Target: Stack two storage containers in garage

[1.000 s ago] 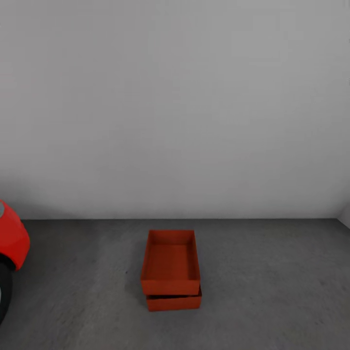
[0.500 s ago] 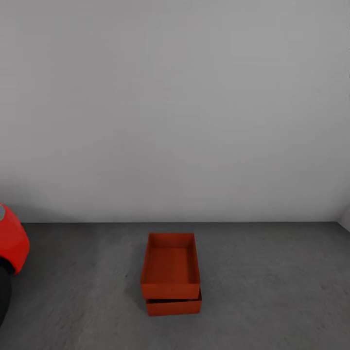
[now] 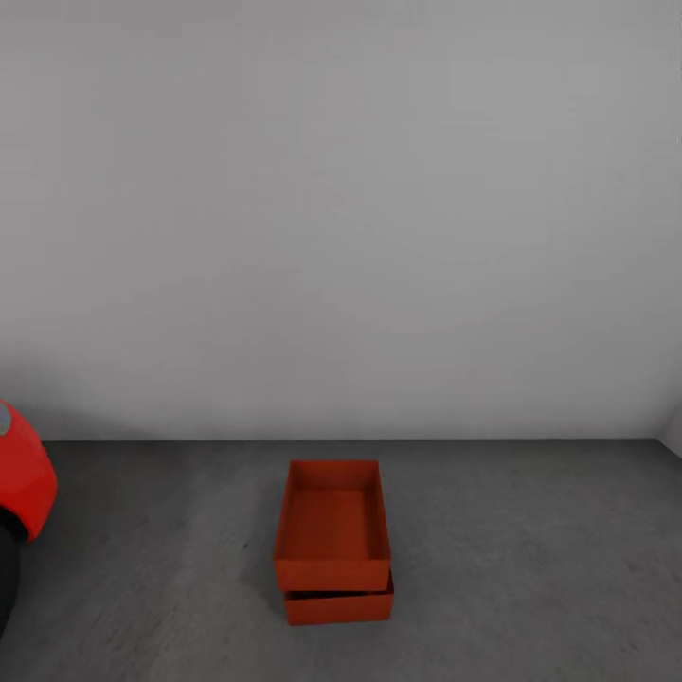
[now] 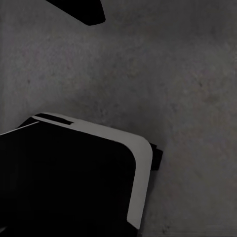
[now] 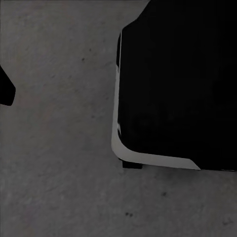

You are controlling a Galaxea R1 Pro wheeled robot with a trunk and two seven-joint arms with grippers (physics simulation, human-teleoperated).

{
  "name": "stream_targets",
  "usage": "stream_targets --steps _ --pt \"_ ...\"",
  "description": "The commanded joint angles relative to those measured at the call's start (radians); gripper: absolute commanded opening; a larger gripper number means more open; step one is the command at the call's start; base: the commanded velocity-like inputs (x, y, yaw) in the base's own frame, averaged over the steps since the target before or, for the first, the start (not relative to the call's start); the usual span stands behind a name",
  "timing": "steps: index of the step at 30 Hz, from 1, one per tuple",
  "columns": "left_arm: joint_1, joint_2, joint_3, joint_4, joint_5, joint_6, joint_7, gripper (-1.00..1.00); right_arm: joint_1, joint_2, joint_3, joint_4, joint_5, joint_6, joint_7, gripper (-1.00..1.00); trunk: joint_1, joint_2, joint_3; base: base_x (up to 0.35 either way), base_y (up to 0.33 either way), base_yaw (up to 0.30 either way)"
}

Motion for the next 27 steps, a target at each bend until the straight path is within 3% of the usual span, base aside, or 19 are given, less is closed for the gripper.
stream_targets --steps 1,7,27 --pt "0.000 -0.002 -0.008 0.000 0.008 -0.004 0.000 1.00 0.002 -0.001 0.008 0.003 -0.027 -0.011 0.008 1.00 0.000 -0.001 0.000 0.000 0.000 0.000" --pt "0.001 -0.008 -0.005 -0.002 0.008 -0.006 -0.003 1.00 0.007 -0.003 0.007 0.003 -0.057 -0.019 0.025 1.00 0.000 -0.001 0.010 0.000 0.000 0.000" --pt "0.001 -0.008 -0.006 -0.006 0.002 -0.062 -0.003 1.00 0.008 -0.003 0.007 0.003 -0.063 -0.020 0.027 1.00 0.000 -0.001 0.042 0.000 0.000 0.000"
